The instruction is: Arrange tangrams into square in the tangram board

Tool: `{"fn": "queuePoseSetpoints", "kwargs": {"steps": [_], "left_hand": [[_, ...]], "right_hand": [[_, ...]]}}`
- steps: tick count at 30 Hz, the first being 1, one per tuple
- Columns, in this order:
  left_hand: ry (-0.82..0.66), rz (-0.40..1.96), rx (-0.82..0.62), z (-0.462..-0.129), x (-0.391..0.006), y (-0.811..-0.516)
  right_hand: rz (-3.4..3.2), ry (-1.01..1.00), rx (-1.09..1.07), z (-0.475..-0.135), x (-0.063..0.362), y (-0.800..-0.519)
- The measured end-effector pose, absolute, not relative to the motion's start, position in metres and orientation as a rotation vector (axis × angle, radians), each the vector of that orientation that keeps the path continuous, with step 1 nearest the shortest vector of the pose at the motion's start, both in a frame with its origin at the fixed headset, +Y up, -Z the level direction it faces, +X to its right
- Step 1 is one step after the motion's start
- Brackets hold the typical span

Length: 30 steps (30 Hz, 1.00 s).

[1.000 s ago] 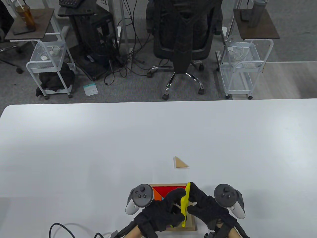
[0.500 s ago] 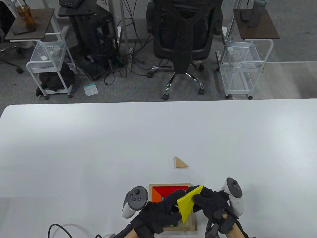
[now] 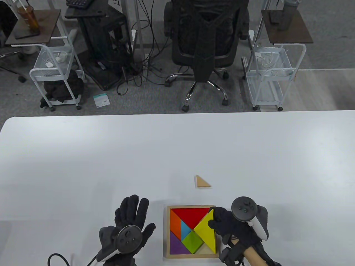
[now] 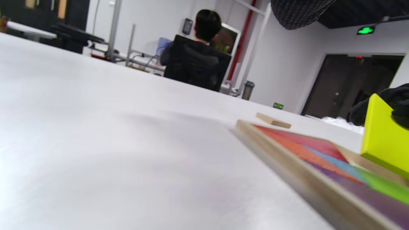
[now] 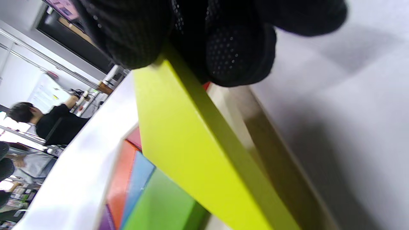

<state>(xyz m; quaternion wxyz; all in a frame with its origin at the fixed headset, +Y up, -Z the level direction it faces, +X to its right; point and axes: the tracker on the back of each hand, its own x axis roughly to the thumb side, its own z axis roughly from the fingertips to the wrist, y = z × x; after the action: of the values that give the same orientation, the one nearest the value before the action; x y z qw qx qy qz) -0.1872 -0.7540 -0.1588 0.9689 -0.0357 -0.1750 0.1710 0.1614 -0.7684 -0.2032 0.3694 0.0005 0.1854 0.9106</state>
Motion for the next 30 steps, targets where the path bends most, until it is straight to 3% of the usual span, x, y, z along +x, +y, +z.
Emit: {"fn": "queuePoseSetpoints", "kwargs": {"steps": [14,25,30], "left_hand": [[-0.290,0.388,-0.139,-0.159,-0.212,-0.764],[-0.243,0.336,-0.177,-0.159,-0.215,-0.764],[-0.181,0.246,-0.153,-0.157,-0.225,-0.760]], "right_hand": [[2.543,0.425,-0.086,-0.200,0.146,-0.769],[2.931,0.245,-0.107,-0.188,0.125,-0.767],[3.055,0.014,-0.130,-0.181,0.126,-0.745]]}}
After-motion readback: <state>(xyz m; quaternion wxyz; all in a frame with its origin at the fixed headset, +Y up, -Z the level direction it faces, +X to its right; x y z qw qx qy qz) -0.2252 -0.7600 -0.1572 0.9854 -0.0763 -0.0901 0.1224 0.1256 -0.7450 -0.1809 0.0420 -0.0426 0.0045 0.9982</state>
